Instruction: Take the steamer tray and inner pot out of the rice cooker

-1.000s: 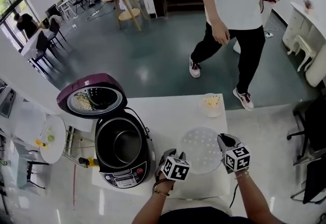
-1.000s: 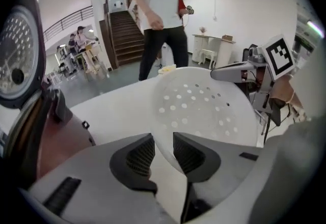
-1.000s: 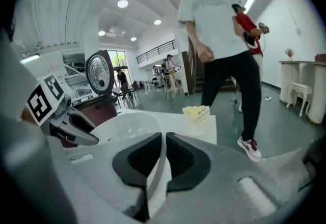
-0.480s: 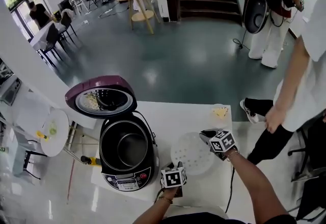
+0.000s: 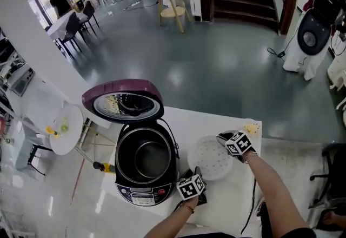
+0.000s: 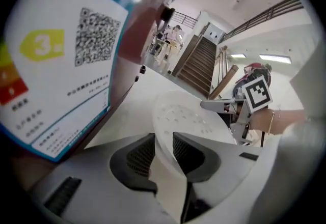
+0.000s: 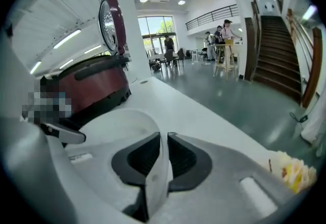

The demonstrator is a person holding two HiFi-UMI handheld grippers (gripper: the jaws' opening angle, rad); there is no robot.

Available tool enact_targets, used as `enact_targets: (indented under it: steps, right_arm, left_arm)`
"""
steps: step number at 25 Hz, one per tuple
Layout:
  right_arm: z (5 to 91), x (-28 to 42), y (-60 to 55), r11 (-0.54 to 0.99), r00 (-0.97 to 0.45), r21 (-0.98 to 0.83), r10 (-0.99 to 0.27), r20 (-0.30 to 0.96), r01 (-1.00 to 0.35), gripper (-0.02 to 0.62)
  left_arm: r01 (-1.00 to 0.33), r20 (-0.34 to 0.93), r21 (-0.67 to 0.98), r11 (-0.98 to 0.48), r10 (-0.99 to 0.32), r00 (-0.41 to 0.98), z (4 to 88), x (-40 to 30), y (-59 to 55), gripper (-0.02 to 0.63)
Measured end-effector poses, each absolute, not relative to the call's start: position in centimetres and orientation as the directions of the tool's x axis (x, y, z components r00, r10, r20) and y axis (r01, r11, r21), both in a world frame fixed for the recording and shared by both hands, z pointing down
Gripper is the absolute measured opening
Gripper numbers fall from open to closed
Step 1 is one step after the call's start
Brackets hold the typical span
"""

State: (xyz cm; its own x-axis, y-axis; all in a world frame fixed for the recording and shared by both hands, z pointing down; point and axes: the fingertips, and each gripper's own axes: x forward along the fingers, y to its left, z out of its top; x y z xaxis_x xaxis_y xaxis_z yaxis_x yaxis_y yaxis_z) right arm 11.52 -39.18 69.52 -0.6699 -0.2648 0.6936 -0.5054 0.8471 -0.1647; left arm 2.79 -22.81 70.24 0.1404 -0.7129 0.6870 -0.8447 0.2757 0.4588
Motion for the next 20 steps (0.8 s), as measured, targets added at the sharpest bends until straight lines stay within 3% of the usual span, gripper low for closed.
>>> enact_targets:
  steps: [6, 11, 17, 19, 20]
  right_arm:
    - [69.9, 11.2, -41.0, 0.852, -0.65, -0.099, -0.312, 0.693, -0.514, 0.046]
    - [69.8, 11.6, -42.4, 0.792, -0.608, -0.07, -0.405, 0.683, -0.606, 0.044]
    - [69.8, 12.0, -42.6, 0.766, -0.548, -0.007, -0.453, 0.703, -0.643, 0.047]
    - [69.4, 11.7, -42.0, 0.774, -0.543, 0.02, -0.462, 0.702, -0.633, 0.201]
    - [68.9, 11.5, -41.7, 0.774, -0.547, 0.025, -0.469, 0.694, -0.632, 0.225]
  left_arm:
    - [-0.821, 0.645, 0.478, 0.311, -0.759, 0.088, 69.9, 2.1, -23.8, 0.112]
    - [-0.832, 0.608, 0.492, 0.254, -0.785, 0.12, 68.6, 2.6, -23.3, 0.114]
    - [-0.893, 0.549, 0.447, 0.06, -0.806, 0.221, 66.2, 5.3, -21.8, 0.114]
    - [-0.901, 0.481, 0.424, -0.091, -0.82, 0.309, 64.1, 7.3, -21.3, 0.114]
    - [-0.892, 0.437, 0.416, -0.175, -0.822, 0.365, 62.7, 8.4, -20.8, 0.114]
